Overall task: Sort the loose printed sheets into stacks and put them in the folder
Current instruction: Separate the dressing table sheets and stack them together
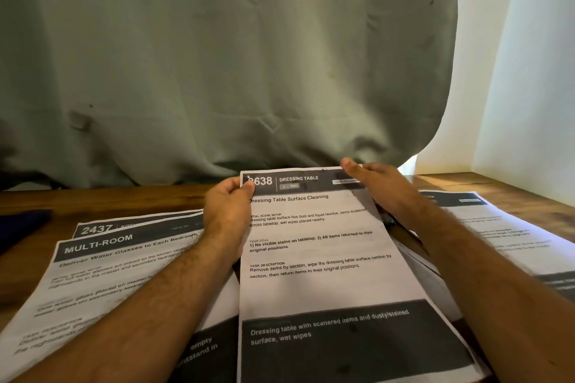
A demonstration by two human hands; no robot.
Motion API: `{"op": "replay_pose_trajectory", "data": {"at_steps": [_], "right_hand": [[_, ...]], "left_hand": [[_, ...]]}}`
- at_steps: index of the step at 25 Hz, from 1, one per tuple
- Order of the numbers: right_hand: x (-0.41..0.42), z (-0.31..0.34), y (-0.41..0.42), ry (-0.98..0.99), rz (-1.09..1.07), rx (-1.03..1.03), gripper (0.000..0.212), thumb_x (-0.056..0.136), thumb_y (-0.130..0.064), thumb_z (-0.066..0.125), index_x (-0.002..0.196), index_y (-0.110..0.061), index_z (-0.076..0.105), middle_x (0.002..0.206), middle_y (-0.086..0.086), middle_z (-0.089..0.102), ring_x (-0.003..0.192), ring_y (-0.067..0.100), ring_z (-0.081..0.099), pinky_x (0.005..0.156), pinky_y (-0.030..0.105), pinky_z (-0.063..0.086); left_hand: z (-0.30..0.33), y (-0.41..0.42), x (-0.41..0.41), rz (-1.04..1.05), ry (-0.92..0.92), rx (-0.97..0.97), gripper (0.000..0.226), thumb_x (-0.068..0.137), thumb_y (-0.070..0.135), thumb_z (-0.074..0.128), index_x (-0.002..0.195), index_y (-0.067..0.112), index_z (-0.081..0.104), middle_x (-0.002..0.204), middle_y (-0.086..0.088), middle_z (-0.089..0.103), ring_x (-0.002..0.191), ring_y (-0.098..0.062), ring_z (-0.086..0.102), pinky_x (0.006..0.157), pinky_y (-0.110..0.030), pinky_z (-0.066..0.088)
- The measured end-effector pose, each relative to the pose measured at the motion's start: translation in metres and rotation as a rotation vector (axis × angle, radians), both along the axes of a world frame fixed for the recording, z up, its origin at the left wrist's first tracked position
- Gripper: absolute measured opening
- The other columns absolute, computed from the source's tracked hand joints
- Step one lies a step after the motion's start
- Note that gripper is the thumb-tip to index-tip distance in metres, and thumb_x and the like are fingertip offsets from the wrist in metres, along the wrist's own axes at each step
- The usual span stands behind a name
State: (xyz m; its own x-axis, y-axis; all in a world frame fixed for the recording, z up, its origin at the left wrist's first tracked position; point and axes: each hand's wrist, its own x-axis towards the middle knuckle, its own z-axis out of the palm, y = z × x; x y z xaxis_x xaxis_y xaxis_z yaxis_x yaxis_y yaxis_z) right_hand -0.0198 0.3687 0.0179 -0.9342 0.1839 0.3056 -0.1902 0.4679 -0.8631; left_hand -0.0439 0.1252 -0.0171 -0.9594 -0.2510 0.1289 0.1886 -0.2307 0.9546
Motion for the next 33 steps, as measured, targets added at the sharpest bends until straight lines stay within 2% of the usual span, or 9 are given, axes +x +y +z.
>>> {"op": "replay_pose_trajectory", "data": {"at_steps": [2, 4, 9, 13, 18, 22, 26, 30, 33], "right_hand": [[0.0, -0.004, -0.006, -0.098, 0.212, -0.17, 0.039, 0.081, -0.042, 0.07, 0.107, -0.012, 0.073, 0.1, 0.007, 0.076, 0.093, 0.026, 0.073, 0.094, 0.042, 0.053], [0.001, -0.008, -0.007, -0.235, 0.319, -0.319, 0.037, 0.077, -0.019, 0.06, 0.11, -0.006, 0.072, 0.109, 0.016, 0.073, 0.099, 0.036, 0.07, 0.094, 0.049, 0.053], [0.0, -0.007, -0.002, -0.405, 0.381, -0.343, 0.044, 0.081, 0.003, 0.043, 0.117, -0.007, 0.066, 0.112, 0.015, 0.072, 0.099, 0.037, 0.069, 0.083, 0.043, 0.057], [-0.002, 0.003, 0.001, -0.367, 0.316, -0.475, 0.031, 0.091, 0.005, 0.048, 0.114, -0.006, 0.064, 0.105, 0.017, 0.073, 0.086, 0.034, 0.073, 0.062, 0.04, 0.06], [0.002, 0.002, 0.009, -0.283, 0.204, -0.477, 0.027, 0.09, 0.004, 0.056, 0.114, -0.004, 0.066, 0.104, 0.018, 0.073, 0.093, 0.037, 0.071, 0.072, 0.045, 0.059], [0.013, 0.003, 0.016, -0.192, 0.088, -0.402, 0.022, 0.088, -0.003, 0.065, 0.11, -0.008, 0.071, 0.095, 0.014, 0.076, 0.082, 0.034, 0.073, 0.074, 0.045, 0.06], [0.034, 0.005, 0.025, -0.208, 0.102, -0.505, 0.022, 0.09, -0.005, 0.064, 0.112, -0.003, 0.067, 0.099, 0.017, 0.074, 0.086, 0.037, 0.072, 0.08, 0.052, 0.058], [0.064, 0.013, 0.053, -0.289, 0.172, -0.405, 0.028, 0.089, -0.013, 0.065, 0.117, -0.009, 0.066, 0.104, 0.01, 0.075, 0.089, 0.028, 0.073, 0.071, 0.035, 0.058], [0.084, 0.023, 0.082, -0.342, 0.154, -0.334, 0.031, 0.092, 0.001, 0.056, 0.119, -0.011, 0.066, 0.108, 0.008, 0.074, 0.098, 0.029, 0.071, 0.083, 0.038, 0.057]], "left_hand": [[0.002, -0.003, -0.002, 0.028, 0.009, 0.042, 0.012, 0.099, 0.018, 0.062, 0.091, 0.017, 0.071, 0.074, -0.005, 0.077, 0.066, -0.022, 0.076, 0.064, -0.04, 0.063], [0.003, -0.005, -0.003, 0.052, 0.018, 0.068, 0.012, 0.098, 0.017, 0.062, 0.089, 0.016, 0.071, 0.075, -0.006, 0.077, 0.066, -0.022, 0.076, 0.065, -0.039, 0.062], [0.005, -0.01, -0.005, 0.073, 0.018, 0.112, 0.011, 0.099, 0.018, 0.062, 0.091, 0.017, 0.07, 0.077, -0.006, 0.078, 0.067, -0.022, 0.076, 0.06, -0.037, 0.062], [0.011, -0.011, 0.005, -0.144, -0.1, 0.163, 0.023, 0.096, 0.036, 0.066, 0.111, 0.02, 0.062, 0.082, -0.005, 0.079, 0.072, -0.026, 0.077, 0.06, -0.044, 0.063], [0.009, -0.008, 0.022, -0.465, -0.109, 0.066, 0.025, 0.097, 0.024, 0.064, 0.121, 0.017, 0.064, 0.106, -0.012, 0.077, 0.093, -0.036, 0.075, 0.076, -0.055, 0.062], [0.01, -0.003, 0.028, -0.491, -0.113, 0.03, 0.024, 0.098, 0.013, 0.062, 0.121, 0.015, 0.064, 0.108, -0.013, 0.077, 0.095, -0.036, 0.075, 0.081, -0.053, 0.061], [0.014, 0.009, 0.037, -0.457, -0.093, -0.016, 0.021, 0.096, 0.008, 0.063, 0.116, 0.016, 0.065, 0.103, -0.01, 0.078, 0.089, -0.033, 0.076, 0.062, -0.041, 0.064], [0.023, 0.031, 0.045, -0.359, -0.044, -0.055, 0.021, 0.096, 0.006, 0.064, 0.112, 0.02, 0.064, 0.105, -0.007, 0.077, 0.086, -0.032, 0.076, 0.066, -0.041, 0.063], [0.034, 0.059, 0.049, -0.367, -0.03, -0.055, 0.02, 0.096, 0.008, 0.065, 0.112, 0.021, 0.064, 0.097, -0.005, 0.079, 0.08, -0.031, 0.077, 0.06, -0.039, 0.062]]}}
